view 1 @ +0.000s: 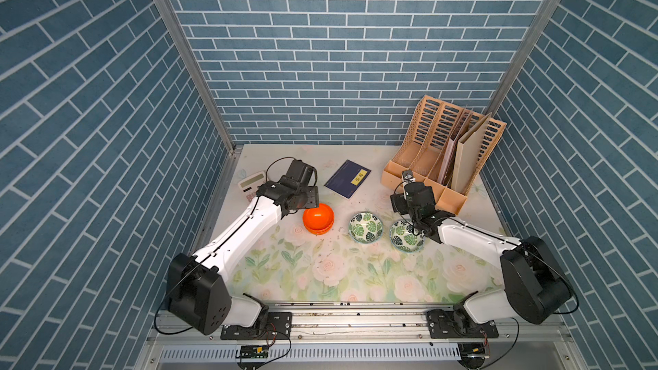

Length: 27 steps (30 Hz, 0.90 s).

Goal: Stack the bowls
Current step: Place the bowl on the bowl, then adjust the bowl at the center of the board.

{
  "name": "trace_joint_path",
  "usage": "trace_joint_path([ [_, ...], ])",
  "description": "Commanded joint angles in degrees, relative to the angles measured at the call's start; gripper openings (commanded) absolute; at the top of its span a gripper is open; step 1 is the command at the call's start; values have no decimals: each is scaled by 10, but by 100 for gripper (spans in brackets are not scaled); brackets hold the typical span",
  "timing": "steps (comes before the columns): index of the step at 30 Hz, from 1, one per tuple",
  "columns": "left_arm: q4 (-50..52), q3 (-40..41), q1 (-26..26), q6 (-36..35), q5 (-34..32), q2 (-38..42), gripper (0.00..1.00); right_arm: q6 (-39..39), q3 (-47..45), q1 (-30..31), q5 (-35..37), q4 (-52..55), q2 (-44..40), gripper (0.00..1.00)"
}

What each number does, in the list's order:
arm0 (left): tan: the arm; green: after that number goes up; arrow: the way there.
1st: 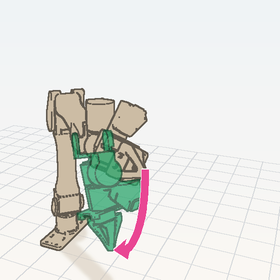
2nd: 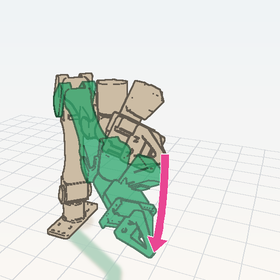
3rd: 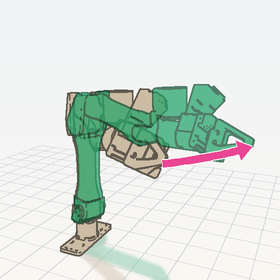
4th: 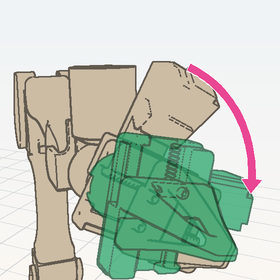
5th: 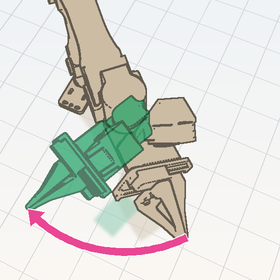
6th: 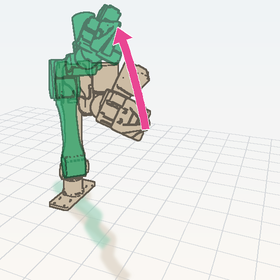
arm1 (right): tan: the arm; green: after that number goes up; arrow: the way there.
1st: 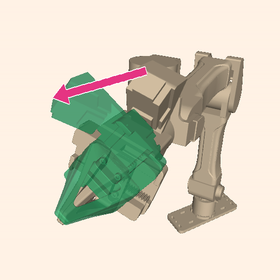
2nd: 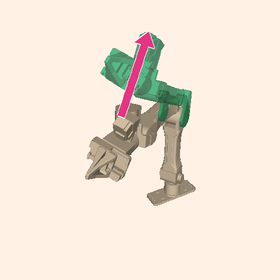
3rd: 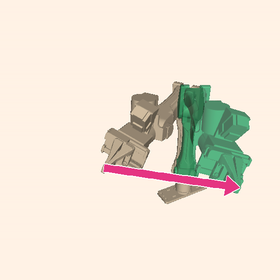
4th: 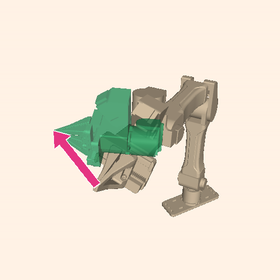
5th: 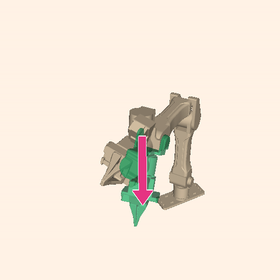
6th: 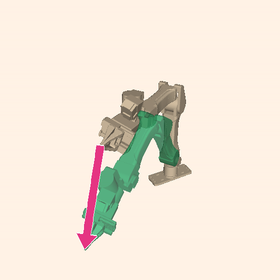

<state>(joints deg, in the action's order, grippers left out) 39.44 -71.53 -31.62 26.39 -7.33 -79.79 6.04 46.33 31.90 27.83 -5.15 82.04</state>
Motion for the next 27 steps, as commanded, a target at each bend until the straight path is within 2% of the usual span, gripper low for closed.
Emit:
trace_joint_path([
  [1, 8, -5, -65, 3, -27, -13, 78, 105, 18, -15, 36, 138, -43, 100],
  [3, -15, 0, -104, 7, -26, -25, 81, 144, 3, -50, 3, 170, -65, 99],
  [5, -33, 2, -136, 9, -36, -40, 98, 170, -17, -84, -39, 197, -90, 97],
  [6, -38, 1, -150, 8, -46, -51, 99, 182, -28, -97, -46, 205, -105, 97],
  [9, -59, 3, -182, 10, -62, -77, 99, 210, -53, -114, -62, 234, -137, 97],
  [17, -82, 23, -193, 33, -42, -107, 100, 262, -117, -103, -145, 236, -168, 94],
  [22, -90, 19, -192, 33, -46, -105, 100, 280, -139, -67, -129, 227, -175, 93],
  [27, -97, 31, -192, 46, -20, -122, 98, 286, -117, -23, -88, 236, -162, 94],
])
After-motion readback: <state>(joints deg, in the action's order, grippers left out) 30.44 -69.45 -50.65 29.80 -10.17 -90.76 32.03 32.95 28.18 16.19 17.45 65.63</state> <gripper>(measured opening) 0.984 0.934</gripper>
